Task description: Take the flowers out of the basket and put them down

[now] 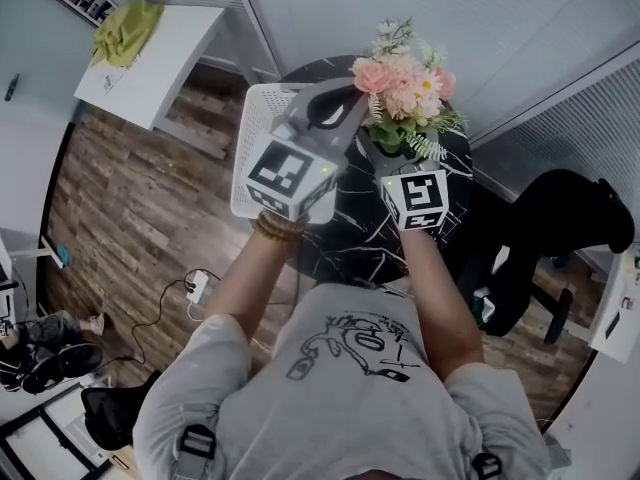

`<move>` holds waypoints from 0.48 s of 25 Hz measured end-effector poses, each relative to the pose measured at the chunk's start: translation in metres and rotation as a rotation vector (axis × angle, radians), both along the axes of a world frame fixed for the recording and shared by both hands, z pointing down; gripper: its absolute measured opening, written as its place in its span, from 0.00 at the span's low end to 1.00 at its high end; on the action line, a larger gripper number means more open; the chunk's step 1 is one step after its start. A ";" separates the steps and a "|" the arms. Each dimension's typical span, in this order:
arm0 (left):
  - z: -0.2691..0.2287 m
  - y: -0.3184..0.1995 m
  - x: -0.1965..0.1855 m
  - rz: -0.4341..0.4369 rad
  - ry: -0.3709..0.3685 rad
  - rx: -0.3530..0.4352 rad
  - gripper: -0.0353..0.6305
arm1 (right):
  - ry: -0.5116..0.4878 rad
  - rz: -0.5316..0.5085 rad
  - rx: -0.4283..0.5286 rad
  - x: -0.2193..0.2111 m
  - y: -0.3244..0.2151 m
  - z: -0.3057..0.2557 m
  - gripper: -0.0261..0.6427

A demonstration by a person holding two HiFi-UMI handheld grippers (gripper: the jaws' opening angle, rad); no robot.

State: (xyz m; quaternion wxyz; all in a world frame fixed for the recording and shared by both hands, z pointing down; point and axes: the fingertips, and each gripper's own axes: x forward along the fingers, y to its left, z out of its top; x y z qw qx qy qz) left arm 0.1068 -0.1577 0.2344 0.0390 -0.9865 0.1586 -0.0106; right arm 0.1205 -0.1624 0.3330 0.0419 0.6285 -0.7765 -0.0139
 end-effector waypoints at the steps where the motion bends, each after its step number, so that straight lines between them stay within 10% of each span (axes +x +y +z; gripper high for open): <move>1: 0.000 0.005 0.008 0.012 0.000 0.000 0.06 | 0.001 0.013 0.000 0.008 0.005 0.000 0.56; 12: 0.001 0.059 0.078 0.115 0.007 -0.011 0.06 | 0.006 0.110 -0.005 0.079 0.061 0.003 0.56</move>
